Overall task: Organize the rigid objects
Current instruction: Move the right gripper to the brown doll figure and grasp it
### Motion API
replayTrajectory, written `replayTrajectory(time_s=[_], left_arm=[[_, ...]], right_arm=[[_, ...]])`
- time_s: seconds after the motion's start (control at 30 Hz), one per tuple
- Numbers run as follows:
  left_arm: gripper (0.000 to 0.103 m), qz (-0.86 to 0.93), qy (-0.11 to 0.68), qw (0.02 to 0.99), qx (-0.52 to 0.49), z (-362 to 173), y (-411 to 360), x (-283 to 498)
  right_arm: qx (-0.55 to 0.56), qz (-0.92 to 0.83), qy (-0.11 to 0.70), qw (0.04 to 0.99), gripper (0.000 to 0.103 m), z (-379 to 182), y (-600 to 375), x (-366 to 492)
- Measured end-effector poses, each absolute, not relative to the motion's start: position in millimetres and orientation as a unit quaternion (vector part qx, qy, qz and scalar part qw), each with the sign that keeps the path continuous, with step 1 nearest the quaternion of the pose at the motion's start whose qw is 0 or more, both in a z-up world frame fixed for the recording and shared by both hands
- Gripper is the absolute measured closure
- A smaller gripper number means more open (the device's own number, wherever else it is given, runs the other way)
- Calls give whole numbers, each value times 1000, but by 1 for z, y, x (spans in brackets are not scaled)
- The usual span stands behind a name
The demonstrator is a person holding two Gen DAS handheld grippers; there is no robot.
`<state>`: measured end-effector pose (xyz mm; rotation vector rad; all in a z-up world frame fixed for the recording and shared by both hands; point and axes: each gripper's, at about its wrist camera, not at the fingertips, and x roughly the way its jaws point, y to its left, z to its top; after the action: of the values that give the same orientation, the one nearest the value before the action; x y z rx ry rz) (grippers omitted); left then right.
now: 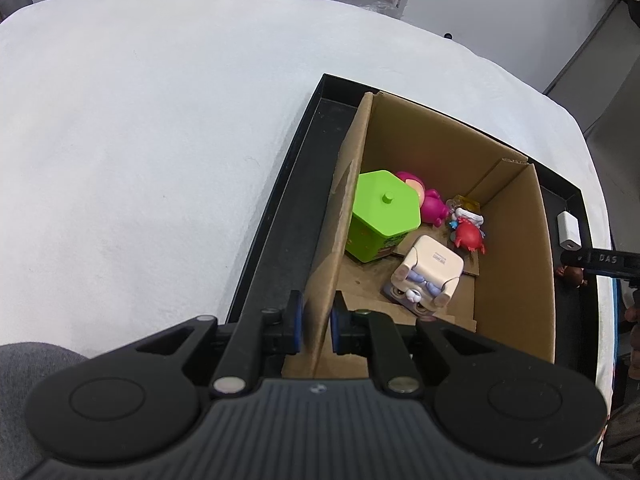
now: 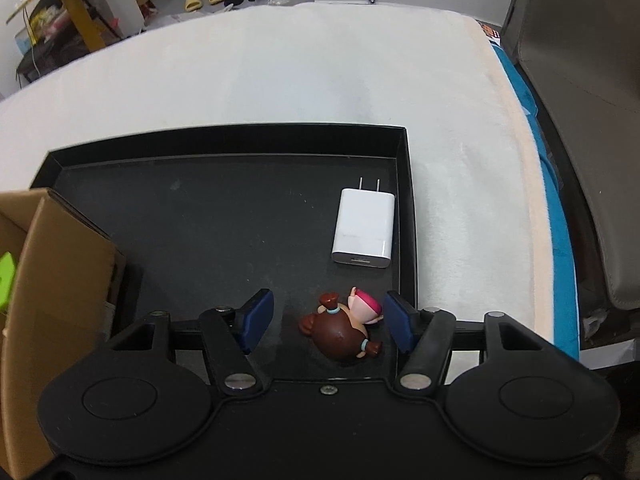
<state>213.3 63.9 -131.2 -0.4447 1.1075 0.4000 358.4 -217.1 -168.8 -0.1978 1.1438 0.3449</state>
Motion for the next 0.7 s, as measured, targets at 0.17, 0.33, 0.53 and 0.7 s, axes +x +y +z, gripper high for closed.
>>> replayTrajectory(time_s=[0.17, 0.33, 0.53, 0.7], left_arm=[[91, 188, 518, 808, -209, -132, 64, 214], [91, 192, 518, 808, -206, -132, 62, 215], [91, 193, 517, 808, -208, -132, 63, 213], [91, 193, 517, 808, -207, -132, 62, 213]], right_arm=[[-138, 155, 539, 816, 52, -179, -206, 353], [-112, 171, 547, 812, 62, -170, -207, 351], [-107, 187, 548, 808, 63, -162, -205, 341], [-98, 207, 536, 812, 63, -144, -198, 330]])
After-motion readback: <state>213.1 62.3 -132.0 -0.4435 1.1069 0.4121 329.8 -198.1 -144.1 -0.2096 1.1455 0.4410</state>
